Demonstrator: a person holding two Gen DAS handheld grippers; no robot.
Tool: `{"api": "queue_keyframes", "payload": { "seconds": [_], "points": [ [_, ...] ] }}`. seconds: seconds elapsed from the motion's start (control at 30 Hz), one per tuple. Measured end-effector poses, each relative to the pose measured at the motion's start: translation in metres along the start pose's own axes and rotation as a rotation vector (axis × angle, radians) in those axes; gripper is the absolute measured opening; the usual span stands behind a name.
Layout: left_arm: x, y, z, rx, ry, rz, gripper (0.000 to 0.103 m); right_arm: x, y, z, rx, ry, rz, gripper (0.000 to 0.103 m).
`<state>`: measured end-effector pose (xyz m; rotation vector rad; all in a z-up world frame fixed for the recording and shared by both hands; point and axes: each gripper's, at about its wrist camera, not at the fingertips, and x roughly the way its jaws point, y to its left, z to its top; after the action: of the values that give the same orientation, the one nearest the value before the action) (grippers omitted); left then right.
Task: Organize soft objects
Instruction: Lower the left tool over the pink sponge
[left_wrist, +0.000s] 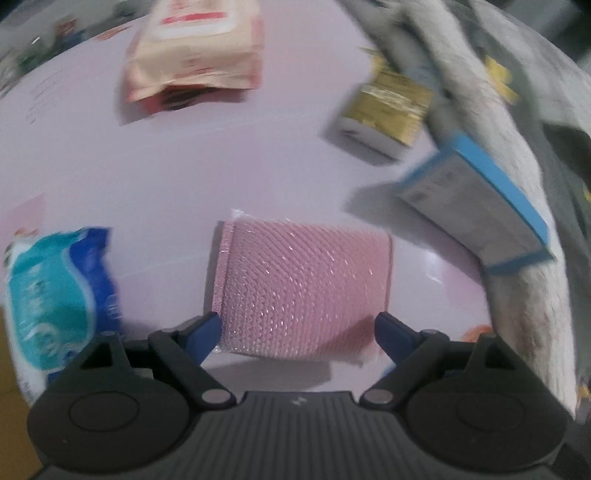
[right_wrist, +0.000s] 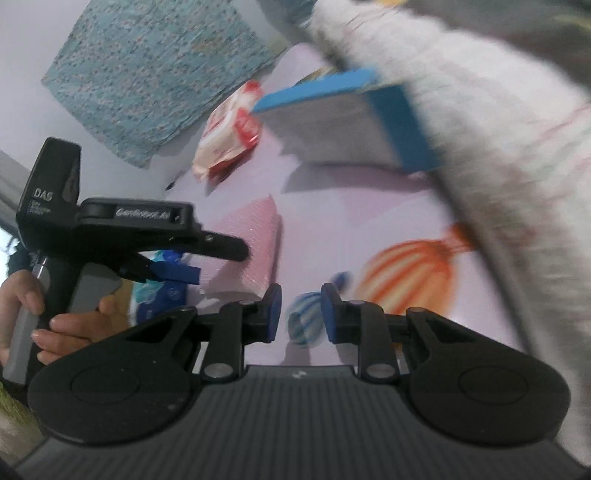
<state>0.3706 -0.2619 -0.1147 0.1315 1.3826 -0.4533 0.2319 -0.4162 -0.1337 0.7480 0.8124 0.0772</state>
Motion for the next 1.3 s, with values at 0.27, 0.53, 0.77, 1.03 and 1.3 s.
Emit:
{"api": "queue_keyframes", "payload": {
  "seconds": [0.27, 0.53, 0.77, 1.03, 1.3],
  "points": [
    [-0.009, -0.049, -0.026, 0.281, -0.02, -0.046, 0.088, -0.044, -0.019, 0.013, -0.038, -0.134, -0.08, 0.024],
    [-0.034, -0.023, -0.016, 0.131, -0.165, 0.119, 0.072, -0.014, -0.006, 0.019, 0.04, -0.056, 0.055, 0.026],
    [-0.013, 0.009, 0.02, -0.071, -0.15, 0.167, 0.06, 0.031, 0.006, -0.002, 0.053, 0.05, 0.104, 0.026],
    [-0.012, 0.005, 0.035, -0.135, -0.199, 0.098, 0.06, 0.04, 0.015, -0.004, 0.032, 0.063, 0.145, 0.026],
    [-0.002, -0.001, 0.038, -0.129, -0.209, 0.128, 0.063, 0.03, 0.019, 0.004, -0.049, 0.043, 0.098, 0.026]
  ]
}}
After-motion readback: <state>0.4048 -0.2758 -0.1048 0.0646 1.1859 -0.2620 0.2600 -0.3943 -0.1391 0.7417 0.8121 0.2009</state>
